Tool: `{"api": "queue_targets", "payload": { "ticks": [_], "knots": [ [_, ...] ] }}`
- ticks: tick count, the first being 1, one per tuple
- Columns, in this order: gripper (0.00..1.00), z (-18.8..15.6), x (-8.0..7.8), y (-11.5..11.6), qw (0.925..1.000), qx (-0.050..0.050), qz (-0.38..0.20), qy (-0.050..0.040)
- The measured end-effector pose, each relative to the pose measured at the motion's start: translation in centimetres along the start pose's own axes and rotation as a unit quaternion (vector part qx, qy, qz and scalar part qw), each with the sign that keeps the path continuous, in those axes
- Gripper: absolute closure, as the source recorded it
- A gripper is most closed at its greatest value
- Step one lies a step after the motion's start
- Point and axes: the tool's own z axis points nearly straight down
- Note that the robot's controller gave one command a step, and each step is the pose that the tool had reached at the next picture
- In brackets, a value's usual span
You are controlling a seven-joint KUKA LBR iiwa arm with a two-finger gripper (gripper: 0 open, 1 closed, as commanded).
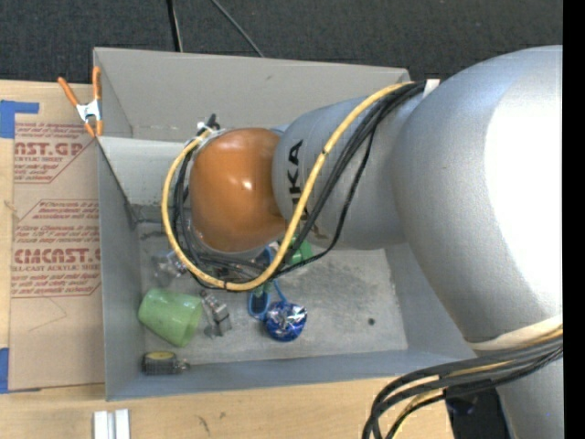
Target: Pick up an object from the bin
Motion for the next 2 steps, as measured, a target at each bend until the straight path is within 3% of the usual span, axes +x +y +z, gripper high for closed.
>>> {"api": "queue_targets", "payload": {
  "ticks": [1, 2],
  "knots": [
    [0.0, 4.19, -0.75, 2.61, 0.9996, 0.001, -0.028, 0.0046],
    [1.0, 3.72, -0.85, 2.02, 0.9997, 0.004, -0.026, 0.0026]
  ]
}}
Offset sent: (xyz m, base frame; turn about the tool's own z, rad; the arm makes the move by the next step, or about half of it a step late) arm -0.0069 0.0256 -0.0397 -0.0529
